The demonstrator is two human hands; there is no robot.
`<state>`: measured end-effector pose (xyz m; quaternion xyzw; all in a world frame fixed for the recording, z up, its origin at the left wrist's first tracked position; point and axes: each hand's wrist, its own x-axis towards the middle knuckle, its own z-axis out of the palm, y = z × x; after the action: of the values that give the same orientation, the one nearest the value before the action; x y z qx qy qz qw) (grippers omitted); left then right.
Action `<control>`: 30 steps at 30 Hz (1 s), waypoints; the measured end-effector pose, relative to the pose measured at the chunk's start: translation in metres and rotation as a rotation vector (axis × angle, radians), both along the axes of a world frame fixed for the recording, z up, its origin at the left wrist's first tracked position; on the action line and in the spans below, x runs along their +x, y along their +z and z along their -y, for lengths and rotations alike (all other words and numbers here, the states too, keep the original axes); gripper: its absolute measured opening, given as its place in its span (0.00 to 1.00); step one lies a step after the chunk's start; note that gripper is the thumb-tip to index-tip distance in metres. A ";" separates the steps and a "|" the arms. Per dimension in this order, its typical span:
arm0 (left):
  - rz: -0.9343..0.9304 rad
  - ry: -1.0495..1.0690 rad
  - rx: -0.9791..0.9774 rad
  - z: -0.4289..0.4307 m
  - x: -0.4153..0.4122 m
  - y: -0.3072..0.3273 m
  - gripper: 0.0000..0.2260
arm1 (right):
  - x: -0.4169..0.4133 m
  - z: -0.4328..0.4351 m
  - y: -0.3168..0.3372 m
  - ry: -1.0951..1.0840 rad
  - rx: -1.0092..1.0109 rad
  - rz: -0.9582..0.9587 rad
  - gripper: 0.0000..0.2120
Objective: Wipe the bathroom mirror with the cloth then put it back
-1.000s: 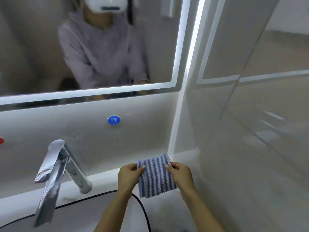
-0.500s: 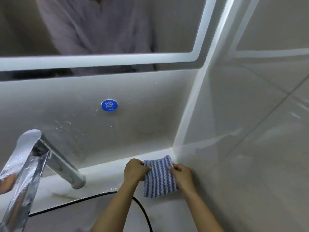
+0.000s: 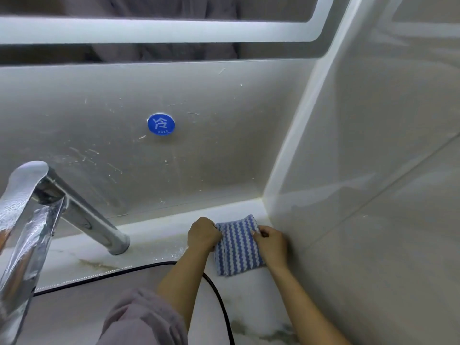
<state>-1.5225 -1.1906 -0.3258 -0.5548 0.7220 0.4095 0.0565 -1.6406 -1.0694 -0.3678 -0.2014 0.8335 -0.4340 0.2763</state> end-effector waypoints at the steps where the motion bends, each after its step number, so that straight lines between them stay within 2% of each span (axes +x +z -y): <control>1: 0.012 -0.002 0.002 0.001 0.000 -0.001 0.03 | 0.002 0.000 0.001 0.005 -0.011 -0.034 0.06; 4: 0.061 -0.030 -0.009 0.000 0.001 0.001 0.03 | 0.006 -0.003 -0.001 0.045 -0.013 -0.183 0.08; 7: 0.154 -0.122 -0.150 -0.004 0.001 0.001 0.12 | 0.012 -0.015 -0.004 0.121 -0.037 -0.315 0.14; 8: 0.165 -0.147 -0.202 -0.008 0.000 0.001 0.11 | 0.012 -0.020 -0.007 0.187 -0.035 -0.368 0.17; 9: 0.175 -0.182 -0.214 -0.012 -0.001 0.002 0.05 | 0.013 -0.023 -0.010 0.279 0.003 -0.427 0.20; 10: 0.184 -0.222 -0.211 -0.016 -0.002 -0.001 0.09 | 0.014 -0.026 -0.014 0.382 0.065 -0.488 0.23; 12: 0.254 -0.405 -0.107 -0.026 -0.004 -0.008 0.28 | 0.015 -0.029 -0.022 0.546 0.174 -0.577 0.27; 16: 0.431 -0.676 0.026 -0.033 -0.001 -0.020 0.38 | 0.020 -0.033 -0.029 0.622 0.313 -0.636 0.30; 20: 0.490 -0.729 -0.003 -0.030 0.005 -0.024 0.39 | 0.022 -0.036 -0.033 0.592 0.392 -0.647 0.30; 25: 0.480 -0.689 -0.015 -0.033 -0.001 -0.012 0.37 | 0.023 -0.031 -0.026 0.593 0.442 -0.599 0.29; 28: 0.380 -0.639 -0.143 -0.031 0.000 0.005 0.31 | 0.022 -0.028 -0.011 0.637 0.478 -0.520 0.29; 30: 0.280 -0.548 -0.269 -0.028 0.007 0.021 0.30 | 0.023 -0.023 0.004 0.567 0.422 -0.483 0.28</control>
<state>-1.5150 -1.1631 -0.3050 -0.3933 0.8772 0.1999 0.1896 -1.6176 -1.0463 -0.3635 -0.4577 0.8563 -0.1011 0.2169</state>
